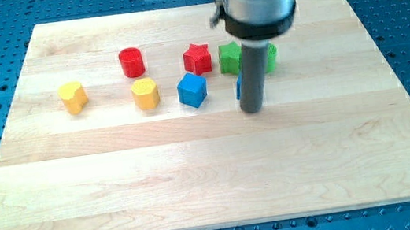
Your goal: Move the green circle to the top right of the green star
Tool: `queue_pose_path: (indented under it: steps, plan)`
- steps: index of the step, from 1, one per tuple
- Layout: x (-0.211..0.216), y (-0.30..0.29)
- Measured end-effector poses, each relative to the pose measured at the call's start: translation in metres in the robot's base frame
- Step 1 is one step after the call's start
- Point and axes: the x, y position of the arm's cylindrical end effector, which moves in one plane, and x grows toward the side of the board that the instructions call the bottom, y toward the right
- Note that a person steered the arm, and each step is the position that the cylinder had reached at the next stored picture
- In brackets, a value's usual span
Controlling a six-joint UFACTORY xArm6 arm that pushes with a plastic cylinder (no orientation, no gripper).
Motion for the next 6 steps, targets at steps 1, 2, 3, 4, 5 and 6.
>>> queue_pose_path:
  steps: [1, 2, 3, 4, 5, 6]
  plan:
    - [-0.001, 0.017]
    - [-0.030, 0.010]
    - [-0.033, 0.052]
    - [-0.088, 0.062]
    - [-0.104, 0.053]
    - [-0.109, 0.035]
